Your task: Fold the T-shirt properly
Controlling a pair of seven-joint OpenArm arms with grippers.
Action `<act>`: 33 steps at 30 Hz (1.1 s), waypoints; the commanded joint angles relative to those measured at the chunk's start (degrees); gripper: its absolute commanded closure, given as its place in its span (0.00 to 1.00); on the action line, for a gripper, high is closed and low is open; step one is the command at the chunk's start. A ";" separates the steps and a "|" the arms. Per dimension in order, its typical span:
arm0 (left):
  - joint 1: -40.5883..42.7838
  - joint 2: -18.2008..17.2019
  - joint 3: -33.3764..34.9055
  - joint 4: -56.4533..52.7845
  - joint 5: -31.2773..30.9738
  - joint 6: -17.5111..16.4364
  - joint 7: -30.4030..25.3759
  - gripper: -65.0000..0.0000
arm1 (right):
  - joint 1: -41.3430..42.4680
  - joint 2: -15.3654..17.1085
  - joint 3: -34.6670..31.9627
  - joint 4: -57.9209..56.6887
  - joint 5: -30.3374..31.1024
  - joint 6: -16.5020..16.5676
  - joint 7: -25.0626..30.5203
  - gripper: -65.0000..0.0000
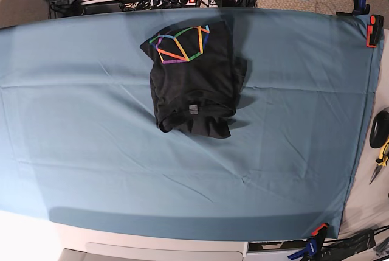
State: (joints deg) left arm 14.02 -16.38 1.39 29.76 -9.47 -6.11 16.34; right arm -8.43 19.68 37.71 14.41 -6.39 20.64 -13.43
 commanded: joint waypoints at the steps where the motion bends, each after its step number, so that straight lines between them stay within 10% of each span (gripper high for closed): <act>1: -1.18 0.37 0.90 -3.23 1.33 1.27 -1.88 0.82 | 0.57 0.94 0.09 -1.53 -1.33 -0.48 3.10 0.51; 8: -9.33 7.58 4.74 -17.99 5.22 4.20 -12.72 0.82 | 2.95 -3.28 0.09 -3.54 -4.17 -1.03 11.10 0.51; 19: -9.90 14.71 4.81 -17.70 -2.19 7.48 -7.19 0.82 | 4.13 -11.19 -17.03 -1.60 -4.15 -6.45 6.36 0.51; 33: -9.94 18.40 4.81 -16.76 -2.80 8.72 -4.55 0.95 | 4.13 -13.18 -23.41 -1.60 -3.54 -7.15 5.66 0.82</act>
State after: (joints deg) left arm 3.97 0.49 6.20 12.60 -11.66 4.12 11.62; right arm -4.29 6.20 14.39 12.51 -10.20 13.32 -8.23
